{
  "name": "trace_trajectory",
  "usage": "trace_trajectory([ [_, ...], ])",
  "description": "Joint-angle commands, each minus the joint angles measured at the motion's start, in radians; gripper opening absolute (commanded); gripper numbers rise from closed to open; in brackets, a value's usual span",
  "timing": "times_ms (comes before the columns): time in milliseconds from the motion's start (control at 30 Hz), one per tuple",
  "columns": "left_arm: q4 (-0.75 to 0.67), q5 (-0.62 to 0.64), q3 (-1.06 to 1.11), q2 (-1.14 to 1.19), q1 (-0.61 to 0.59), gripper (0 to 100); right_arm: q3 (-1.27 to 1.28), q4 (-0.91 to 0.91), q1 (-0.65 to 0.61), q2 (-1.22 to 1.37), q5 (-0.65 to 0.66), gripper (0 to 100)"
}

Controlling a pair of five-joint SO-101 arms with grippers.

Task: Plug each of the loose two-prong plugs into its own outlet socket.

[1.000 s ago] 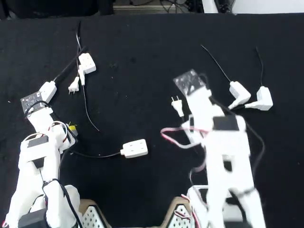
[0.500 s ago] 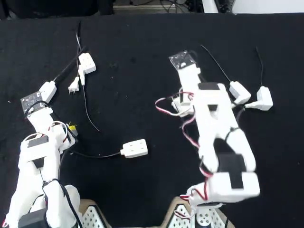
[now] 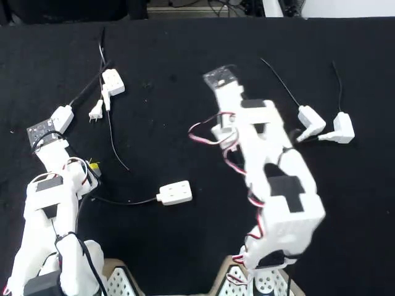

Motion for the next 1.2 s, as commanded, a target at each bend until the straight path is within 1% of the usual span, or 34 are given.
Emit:
trace_trajectory([
  [0, -0.009, 0.011, -0.016, -0.021, -0.012, 25, -0.036, 0.021, -0.034, -0.013, 0.003, 17.7],
  [200, -0.009, 0.011, -0.016, -0.021, -0.012, 25, -0.033, 0.029, -0.017, -0.015, 0.005, 17.2],
  [267, -0.009, 0.011, -0.016, -0.021, -0.012, 25, -0.038, 0.031, -0.002, -0.016, 0.005, 11.6],
  [333, -0.009, 0.011, -0.016, -0.021, -0.012, 25, -0.036, 0.029, 0.017, -0.033, 0.002, 2.1],
  [367, -0.009, 0.011, -0.016, -0.021, -0.012, 25, -0.031, 0.032, 0.026, -0.051, -0.005, 0.8],
  [400, -0.009, 0.011, -0.016, -0.021, -0.012, 25, -0.024, 0.048, 0.040, -0.073, -0.005, 2.6],
  [467, -0.009, 0.011, -0.016, -0.021, -0.012, 25, -0.005, 0.077, 0.060, -0.133, 0.002, 0.8],
  [600, -0.011, 0.011, -0.016, -0.021, -0.012, 25, 0.097, 0.135, 0.057, -0.282, 0.003, 1.0],
  [700, -0.012, 0.011, -0.016, -0.021, -0.012, 25, 0.226, 0.138, -0.014, -0.364, 0.000, 1.1],
  [833, -0.012, 0.011, -0.016, -0.021, -0.012, 25, 0.406, 0.057, -0.137, -0.420, -0.005, 1.3],
  [900, -0.012, 0.011, -0.016, -0.021, -0.012, 25, 0.467, 0.002, -0.169, -0.429, -0.006, 1.8],
  [967, -0.012, 0.009, -0.016, -0.021, -0.012, 25, 0.495, -0.012, -0.173, -0.429, -0.005, 6.0],
  [1033, -0.012, 0.009, -0.016, -0.021, -0.012, 25, 0.512, -0.009, -0.170, -0.437, 0.002, 12.8],
  [1100, -0.012, 0.009, -0.016, -0.021, -0.010, 25, 0.510, 0.023, -0.170, -0.438, 0.002, 18.4],
  [1167, -0.012, 0.011, -0.016, -0.021, -0.010, 25, 0.503, 0.044, -0.170, -0.440, 0.003, 18.6],
])
